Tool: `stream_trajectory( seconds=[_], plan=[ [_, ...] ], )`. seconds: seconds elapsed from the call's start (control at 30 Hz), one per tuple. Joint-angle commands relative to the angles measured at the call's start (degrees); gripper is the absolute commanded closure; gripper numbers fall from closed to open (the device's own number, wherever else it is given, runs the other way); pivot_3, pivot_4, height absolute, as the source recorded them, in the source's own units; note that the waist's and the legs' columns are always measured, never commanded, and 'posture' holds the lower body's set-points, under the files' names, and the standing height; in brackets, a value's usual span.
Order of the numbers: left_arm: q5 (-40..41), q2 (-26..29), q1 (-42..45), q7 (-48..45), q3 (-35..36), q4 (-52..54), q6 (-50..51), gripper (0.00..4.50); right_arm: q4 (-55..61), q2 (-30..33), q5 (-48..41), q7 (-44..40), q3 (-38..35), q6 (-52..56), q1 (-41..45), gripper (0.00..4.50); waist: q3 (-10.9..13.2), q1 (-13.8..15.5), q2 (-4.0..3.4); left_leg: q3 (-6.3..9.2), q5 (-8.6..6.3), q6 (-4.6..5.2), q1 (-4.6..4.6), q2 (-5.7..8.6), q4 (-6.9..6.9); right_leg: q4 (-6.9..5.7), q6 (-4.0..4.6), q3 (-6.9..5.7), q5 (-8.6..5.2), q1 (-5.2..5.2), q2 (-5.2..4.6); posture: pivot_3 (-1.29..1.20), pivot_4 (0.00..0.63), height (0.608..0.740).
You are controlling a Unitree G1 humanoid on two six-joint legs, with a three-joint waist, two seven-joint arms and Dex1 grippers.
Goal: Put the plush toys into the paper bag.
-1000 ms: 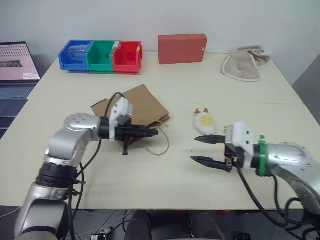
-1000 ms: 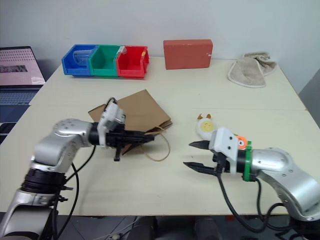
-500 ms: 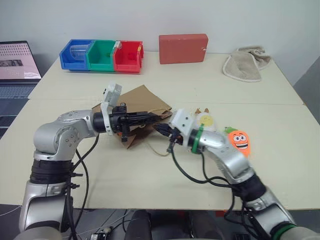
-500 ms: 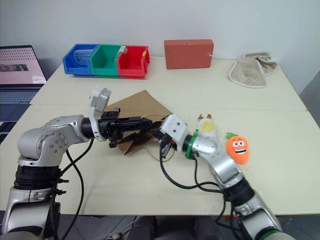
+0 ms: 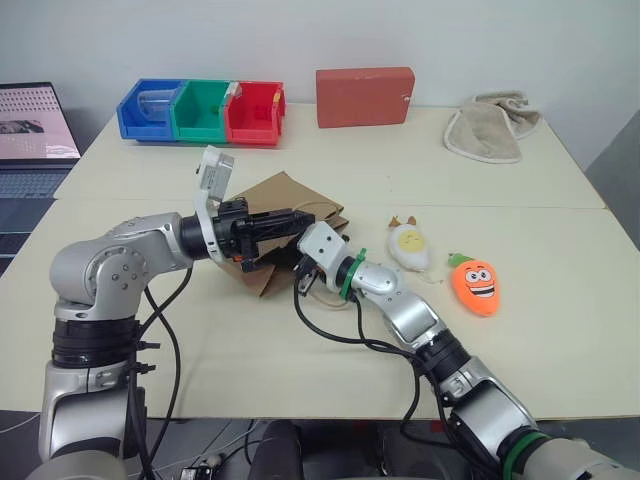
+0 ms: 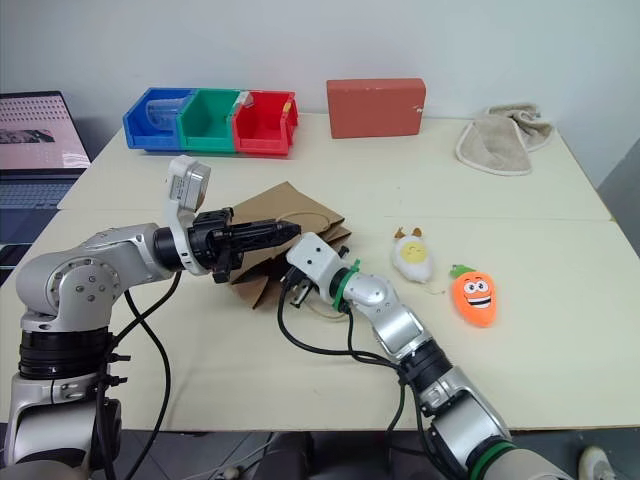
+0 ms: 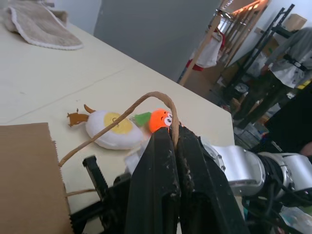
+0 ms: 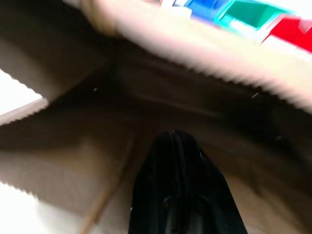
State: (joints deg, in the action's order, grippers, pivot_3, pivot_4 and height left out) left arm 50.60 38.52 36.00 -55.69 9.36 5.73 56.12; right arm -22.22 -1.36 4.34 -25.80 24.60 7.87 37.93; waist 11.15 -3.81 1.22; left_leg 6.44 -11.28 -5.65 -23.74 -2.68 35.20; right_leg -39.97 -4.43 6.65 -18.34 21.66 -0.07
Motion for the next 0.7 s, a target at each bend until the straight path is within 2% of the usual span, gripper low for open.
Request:
stream_trajectory(
  seconds=[0.03,0.2,0.37,0.6,0.7],
  plan=[
    [0.71,1.23,3.68,1.78,4.24,0.30,-2.13,4.50,-1.73,-1.53,0.99,1.46,-0.97,2.23,0.93,4.48,0.00,0.04,0.00,0.00,0.00,0.00,0.00,0.00,0.00,-0.01,0.00,0.00,0.00,0.00,0.00,0.00,0.150,0.740],
    [0.06,3.18,11.55,2.46,7.33,-2.96,-5.39,4.50,-3.13,-2.78,1.53,1.95,-1.72,4.50,0.77,4.48,0.00,-0.10,0.01,0.03,0.05,-0.08,-0.03,0.00,-0.01,-0.01,0.00,-0.02,0.00,0.05,0.01,0.00,0.150,0.740],
    [-1.81,4.69,15.54,1.29,6.97,-5.14,-8.72,4.50,-4.05,-3.55,1.78,2.38,-1.83,4.71,1.33,4.48,0.00,-0.38,0.00,0.01,0.05,-0.09,-0.02,0.00,-0.11,0.01,0.00,-0.03,0.00,0.07,0.00,0.00,0.150,0.740],
    [-4.20,4.02,13.97,-0.20,5.04,-5.03,-11.24,4.50,-5.38,-4.92,0.77,3.21,-3.68,4.01,2.53,4.48,0.01,-0.85,0.00,0.02,0.05,-0.10,-0.04,0.00,-0.12,0.00,0.00,-0.02,0.00,0.10,0.00,0.00,0.150,0.740],
    [-5.10,3.69,9.98,-1.92,2.85,-2.68,-11.81,4.50,-0.75,-5.18,-1.09,2.12,-5.47,4.24,2.32,4.48,0.01,-1.02,-0.01,0.00,0.05,-0.10,-0.03,0.00,-0.15,0.00,0.00,-0.01,0.00,0.10,0.00,0.00,0.150,0.740]
  ],
)
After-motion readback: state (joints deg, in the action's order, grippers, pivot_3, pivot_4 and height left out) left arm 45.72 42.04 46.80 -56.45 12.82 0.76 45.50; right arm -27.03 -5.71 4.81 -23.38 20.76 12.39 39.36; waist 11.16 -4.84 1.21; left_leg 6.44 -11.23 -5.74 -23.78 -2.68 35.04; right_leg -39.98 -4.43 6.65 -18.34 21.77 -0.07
